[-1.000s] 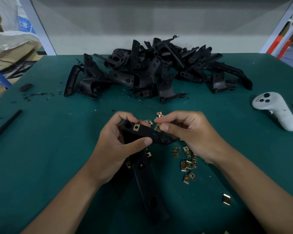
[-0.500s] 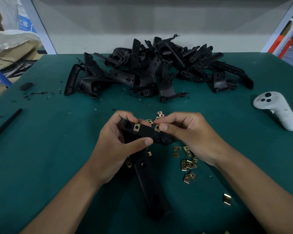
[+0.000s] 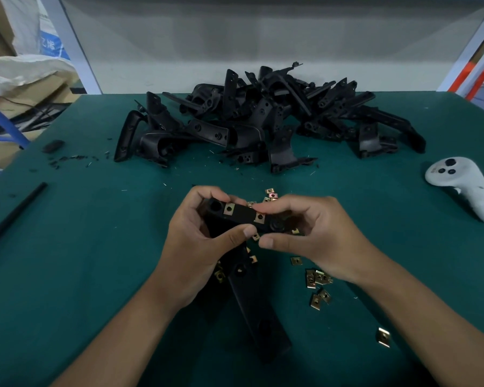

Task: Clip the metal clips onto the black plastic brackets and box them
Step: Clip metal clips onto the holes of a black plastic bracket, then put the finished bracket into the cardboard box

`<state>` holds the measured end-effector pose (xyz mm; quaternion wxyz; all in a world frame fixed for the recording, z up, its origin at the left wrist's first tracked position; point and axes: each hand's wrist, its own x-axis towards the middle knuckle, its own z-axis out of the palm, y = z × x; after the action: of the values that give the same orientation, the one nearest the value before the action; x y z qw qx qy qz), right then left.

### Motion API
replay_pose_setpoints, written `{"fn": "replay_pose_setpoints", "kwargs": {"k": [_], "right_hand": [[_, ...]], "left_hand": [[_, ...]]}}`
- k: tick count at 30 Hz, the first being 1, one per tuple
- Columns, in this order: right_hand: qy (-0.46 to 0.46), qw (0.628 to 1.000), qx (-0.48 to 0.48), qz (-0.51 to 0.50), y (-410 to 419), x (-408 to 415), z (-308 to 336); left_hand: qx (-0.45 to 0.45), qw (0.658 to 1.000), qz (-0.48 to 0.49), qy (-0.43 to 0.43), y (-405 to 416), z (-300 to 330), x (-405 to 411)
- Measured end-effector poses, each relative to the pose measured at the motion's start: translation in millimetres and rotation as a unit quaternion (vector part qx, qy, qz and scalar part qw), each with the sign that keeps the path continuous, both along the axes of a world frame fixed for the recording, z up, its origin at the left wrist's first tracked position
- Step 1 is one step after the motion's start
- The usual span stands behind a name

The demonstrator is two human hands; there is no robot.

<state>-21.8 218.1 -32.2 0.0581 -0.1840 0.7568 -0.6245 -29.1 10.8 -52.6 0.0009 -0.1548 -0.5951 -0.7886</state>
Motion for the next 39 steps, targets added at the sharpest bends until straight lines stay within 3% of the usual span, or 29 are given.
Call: {"fn": "replay_pose_setpoints", "kwargs": {"k": [10,18,27,34,39], "right_hand": [[0.101,0.987,0.023,-0.126,-4,1,-7],[0.144,0.982,0.063,-0.106,6,2,-1],[0.174,0.975,0.038,-0.134,3,0,-6],[0.264,0.95,0.073,-0.149,7,-3,1],[0.367,0.905,0.147,-0.157,17,20,39]], "left_hand": [[0.002,1.0,0.024,0.007,0,-3,-3],[-0.008,1.0,-0.024,0.001,-2,-3,-1],[0.022,0.999,-0.044,-0.013,0,1,1],[0.0,1.0,-0.005,-0.002,6,8,9],[-0.042,0.997,0.033,0.055,10,28,27]]}}
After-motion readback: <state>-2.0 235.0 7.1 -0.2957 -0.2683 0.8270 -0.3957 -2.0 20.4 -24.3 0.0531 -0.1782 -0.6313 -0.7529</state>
